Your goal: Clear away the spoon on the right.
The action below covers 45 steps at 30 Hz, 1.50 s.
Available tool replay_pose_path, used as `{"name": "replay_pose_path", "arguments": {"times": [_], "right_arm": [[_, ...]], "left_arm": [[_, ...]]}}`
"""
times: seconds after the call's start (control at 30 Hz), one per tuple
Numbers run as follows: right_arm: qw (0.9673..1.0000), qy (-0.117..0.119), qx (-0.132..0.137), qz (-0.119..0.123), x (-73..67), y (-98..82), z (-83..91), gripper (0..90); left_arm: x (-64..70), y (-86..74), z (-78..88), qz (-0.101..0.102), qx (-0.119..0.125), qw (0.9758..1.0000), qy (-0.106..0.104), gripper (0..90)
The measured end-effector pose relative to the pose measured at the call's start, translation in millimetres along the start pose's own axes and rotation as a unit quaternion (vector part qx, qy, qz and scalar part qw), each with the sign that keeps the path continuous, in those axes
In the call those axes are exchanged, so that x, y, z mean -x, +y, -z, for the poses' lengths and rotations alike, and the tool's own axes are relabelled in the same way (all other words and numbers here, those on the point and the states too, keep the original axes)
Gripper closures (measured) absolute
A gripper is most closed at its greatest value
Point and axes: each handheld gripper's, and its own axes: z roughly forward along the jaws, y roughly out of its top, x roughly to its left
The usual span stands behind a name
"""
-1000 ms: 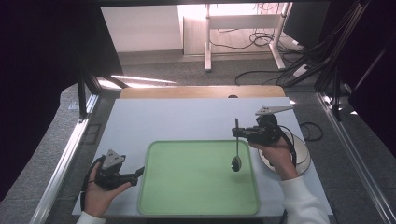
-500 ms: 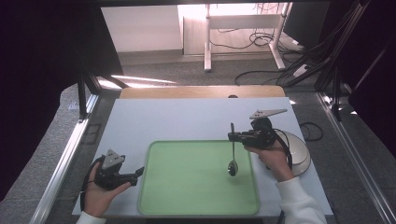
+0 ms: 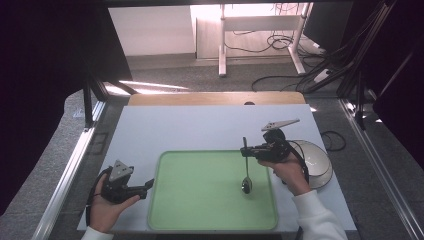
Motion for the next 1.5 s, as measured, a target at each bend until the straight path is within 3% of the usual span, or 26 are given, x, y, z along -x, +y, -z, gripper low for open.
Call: {"name": "replay_pose_path", "arguments": {"times": [0.3, 0.6, 0.7, 1.1, 1.5], "right_arm": [[0.9998, -0.012, -0.017, -0.007, 3.4, -6.3, -13.4, 88.9], [0.9986, -0.033, -0.026, -0.032, 9.9, -14.6, -23.4, 87.8], [0.9961, -0.05, -0.05, -0.053, 13.1, -20.8, -32.3, 86.2], [0.9893, -0.077, -0.093, -0.082, 17.4, -31.1, -52.4, 83.2], [0.9826, -0.105, -0.125, -0.088, 18.2, -35.4, -63.5, 78.3]], "left_arm": [[-0.8, -0.6, -0.4, 0.001, -0.002, 1.0, 0.001, 16.5], [-1.2, -1.3, -1.3, 0.0, -0.005, 1.0, 0.001, 16.6], [-1.6, -1.4, -1.3, 0.0, -0.006, 1.0, 0.002, 16.6], [-2.4, -2.6, -2.7, -0.001, -0.011, 0.9999, 0.003, 16.5], [-2.7, -3.1, -3.5, -0.002, -0.012, 0.9999, 0.004, 16.6]]}}
